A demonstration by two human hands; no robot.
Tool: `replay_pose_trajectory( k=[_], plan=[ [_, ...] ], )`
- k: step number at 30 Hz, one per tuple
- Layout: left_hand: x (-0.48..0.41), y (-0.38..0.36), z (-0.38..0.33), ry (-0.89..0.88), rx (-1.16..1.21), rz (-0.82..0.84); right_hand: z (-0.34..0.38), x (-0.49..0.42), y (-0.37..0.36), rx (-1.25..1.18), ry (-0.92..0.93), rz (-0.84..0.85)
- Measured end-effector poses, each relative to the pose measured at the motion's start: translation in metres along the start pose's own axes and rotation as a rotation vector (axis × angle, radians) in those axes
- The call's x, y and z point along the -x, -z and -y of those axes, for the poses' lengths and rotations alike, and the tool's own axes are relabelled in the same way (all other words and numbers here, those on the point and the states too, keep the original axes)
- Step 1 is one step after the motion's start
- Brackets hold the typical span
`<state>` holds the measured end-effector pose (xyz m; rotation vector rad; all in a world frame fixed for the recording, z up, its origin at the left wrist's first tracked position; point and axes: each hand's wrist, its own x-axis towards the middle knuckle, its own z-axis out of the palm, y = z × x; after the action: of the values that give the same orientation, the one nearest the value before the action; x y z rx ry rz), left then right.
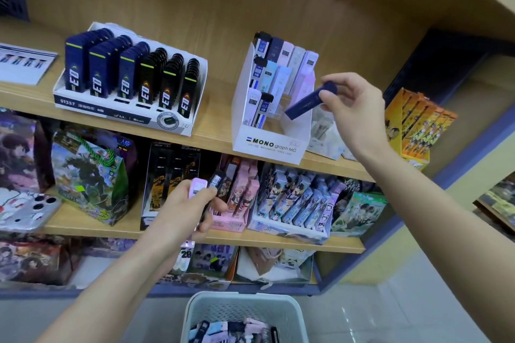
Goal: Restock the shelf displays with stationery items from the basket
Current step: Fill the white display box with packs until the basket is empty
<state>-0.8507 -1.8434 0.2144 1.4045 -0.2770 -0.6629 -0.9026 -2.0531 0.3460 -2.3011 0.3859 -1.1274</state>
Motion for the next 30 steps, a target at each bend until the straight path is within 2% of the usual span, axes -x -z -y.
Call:
replay_pose_trajectory(
  k=[8,19,27,30],
  plan=[
    [-0.002,0.003,0.003,-0.038,0.014,-0.068,-0.013,-0.018,-0.021,0.220,0.093,0.249],
    [-0.004,0.003,0.006,-0.046,-0.002,-0.045,-0.015,-0.028,-0.019,0.418,0.207,0.338],
    [-0.005,0.002,0.008,-0.028,0.015,-0.034,-0.024,-0.018,-0.030,0.429,0.245,0.241],
    [-0.006,0.003,0.009,-0.006,0.002,-0.027,-0.018,0.003,-0.032,0.352,0.270,0.129]
  ],
)
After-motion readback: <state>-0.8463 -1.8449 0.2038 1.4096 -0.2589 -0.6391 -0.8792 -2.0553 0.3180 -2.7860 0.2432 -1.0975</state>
